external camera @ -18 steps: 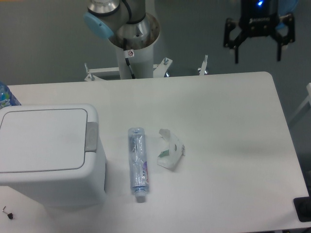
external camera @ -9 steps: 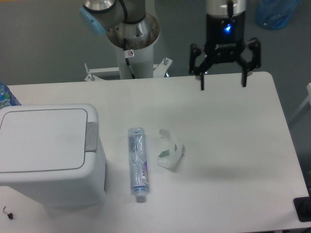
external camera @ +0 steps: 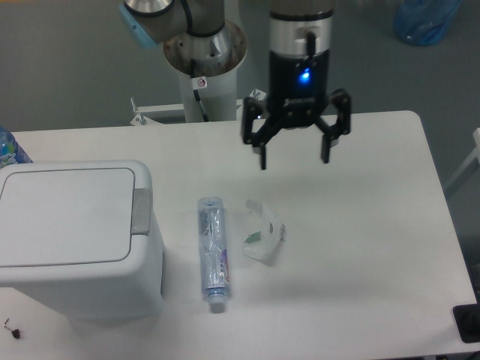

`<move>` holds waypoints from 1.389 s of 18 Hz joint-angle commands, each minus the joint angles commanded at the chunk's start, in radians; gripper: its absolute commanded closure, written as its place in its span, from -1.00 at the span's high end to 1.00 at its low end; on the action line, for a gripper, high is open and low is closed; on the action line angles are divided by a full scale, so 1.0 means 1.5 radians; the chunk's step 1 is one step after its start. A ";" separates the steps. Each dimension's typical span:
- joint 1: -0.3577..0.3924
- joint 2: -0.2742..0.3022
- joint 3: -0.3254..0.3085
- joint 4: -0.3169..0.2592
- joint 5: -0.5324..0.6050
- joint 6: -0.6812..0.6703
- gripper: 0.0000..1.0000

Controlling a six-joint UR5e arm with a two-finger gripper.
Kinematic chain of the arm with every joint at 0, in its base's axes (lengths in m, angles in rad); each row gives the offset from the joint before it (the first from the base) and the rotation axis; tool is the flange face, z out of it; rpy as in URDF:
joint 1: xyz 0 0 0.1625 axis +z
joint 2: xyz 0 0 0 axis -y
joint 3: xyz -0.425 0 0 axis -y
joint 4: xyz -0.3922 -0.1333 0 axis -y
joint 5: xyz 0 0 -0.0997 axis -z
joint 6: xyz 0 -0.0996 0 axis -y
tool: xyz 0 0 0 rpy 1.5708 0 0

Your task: Open the trash can

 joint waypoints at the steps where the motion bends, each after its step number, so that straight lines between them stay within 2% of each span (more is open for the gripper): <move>1: -0.009 -0.003 0.001 0.001 -0.001 -0.004 1.00; 5: -0.046 -0.016 0.002 0.004 0.000 -0.009 1.00; 8: -0.050 -0.016 0.002 0.005 -0.001 -0.041 1.00; 12: -0.076 -0.029 -0.005 0.047 0.000 -0.108 1.00; 25: -0.121 -0.038 -0.006 0.048 0.000 -0.119 1.00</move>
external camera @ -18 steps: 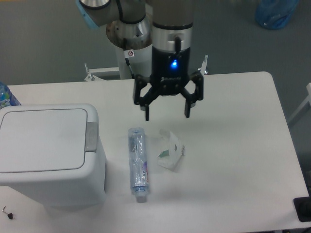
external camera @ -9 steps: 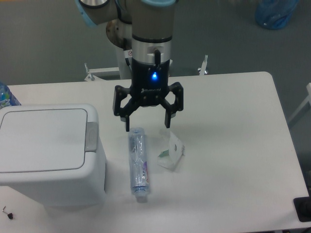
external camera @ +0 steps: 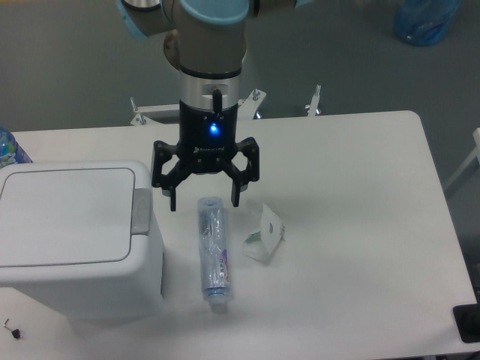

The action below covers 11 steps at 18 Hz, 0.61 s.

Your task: Open the trash can

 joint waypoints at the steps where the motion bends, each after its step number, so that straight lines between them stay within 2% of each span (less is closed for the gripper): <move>1: 0.000 -0.001 -0.001 0.000 0.001 0.000 1.00; 11: -0.016 -0.009 -0.001 0.000 0.002 0.000 1.00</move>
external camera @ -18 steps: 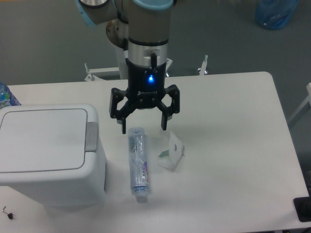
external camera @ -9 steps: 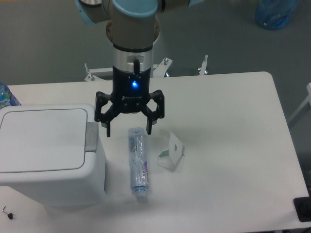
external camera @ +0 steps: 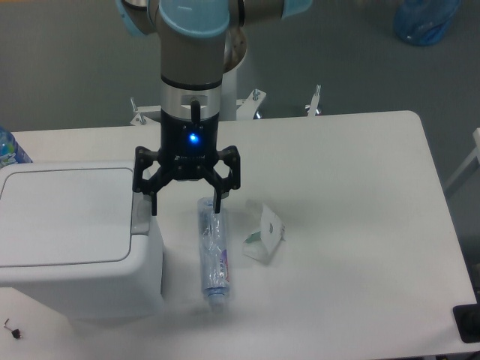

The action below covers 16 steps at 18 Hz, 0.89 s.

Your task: Open the trash can

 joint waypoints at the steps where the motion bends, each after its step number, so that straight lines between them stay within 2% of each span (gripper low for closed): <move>1: 0.000 0.000 -0.001 0.000 0.000 0.000 1.00; 16: -0.008 -0.005 -0.003 0.001 0.000 0.000 1.00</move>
